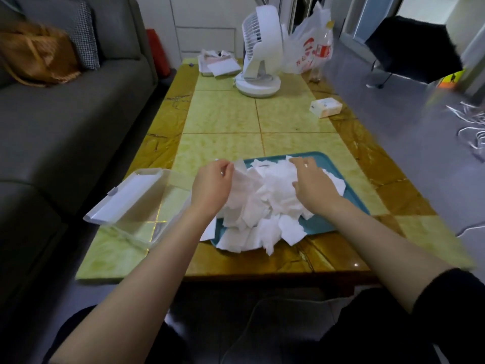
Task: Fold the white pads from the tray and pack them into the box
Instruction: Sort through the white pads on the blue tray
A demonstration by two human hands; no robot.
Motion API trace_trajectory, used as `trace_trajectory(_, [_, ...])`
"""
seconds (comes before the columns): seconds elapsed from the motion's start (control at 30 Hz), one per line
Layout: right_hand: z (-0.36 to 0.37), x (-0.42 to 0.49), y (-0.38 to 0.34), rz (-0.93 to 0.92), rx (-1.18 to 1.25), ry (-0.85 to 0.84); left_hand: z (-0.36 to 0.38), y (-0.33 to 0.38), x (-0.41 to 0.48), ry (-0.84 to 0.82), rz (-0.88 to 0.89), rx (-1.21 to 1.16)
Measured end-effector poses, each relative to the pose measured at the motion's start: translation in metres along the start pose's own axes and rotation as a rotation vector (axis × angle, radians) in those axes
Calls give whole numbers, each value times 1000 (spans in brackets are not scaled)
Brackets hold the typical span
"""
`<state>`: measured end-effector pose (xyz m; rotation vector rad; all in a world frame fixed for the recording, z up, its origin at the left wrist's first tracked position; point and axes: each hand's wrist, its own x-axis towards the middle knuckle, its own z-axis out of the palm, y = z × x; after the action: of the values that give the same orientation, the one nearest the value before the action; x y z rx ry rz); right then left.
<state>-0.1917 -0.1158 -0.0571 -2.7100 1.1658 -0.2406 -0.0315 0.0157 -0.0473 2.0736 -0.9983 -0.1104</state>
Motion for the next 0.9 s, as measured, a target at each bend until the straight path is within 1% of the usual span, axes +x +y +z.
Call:
trace_trajectory(0.1, [1, -8, -8, -120, 3, 69, -8, 1, 0, 10, -45, -96])
trace_trajectory(0.17, [-2, -12, -19, -206, 91, 77, -13, 2, 1, 15, -66, -143])
trace_trajectory(0.23, [-6, -12, -34, -240, 235, 37, -14, 3, 4, 14, -84, -170])
trace_trajectory(0.33, [-9, -6, -56, -254, 388, -15, -15, 7, 8, -43, -136, -252])
trace_trajectory(0.47, [1, 4, -74, -245, 498, -39, -12, 13, 8, -119, -246, -527])
trace_trajectory(0.57, [7, 9, -76, -241, 541, 54, -13, 6, 9, -133, -242, -537])
trace_trajectory(0.67, [5, 15, -77, -190, 605, 146, -16, -6, 10, -103, -254, -570])
trace_trajectory(0.77, [5, 19, -83, -156, 706, 108, -18, -15, 9, -66, -301, -652])
trace_trajectory(0.8, [4, 18, -83, -165, 710, 77, -19, -14, 8, -50, -310, -681])
trace_trajectory(0.83, [3, 17, -83, -196, 662, 42, -21, -13, 7, -37, -315, -704])
trace_trajectory(0.9, [6, 15, -80, -288, 471, -35, -26, -15, 5, -14, -317, -736])
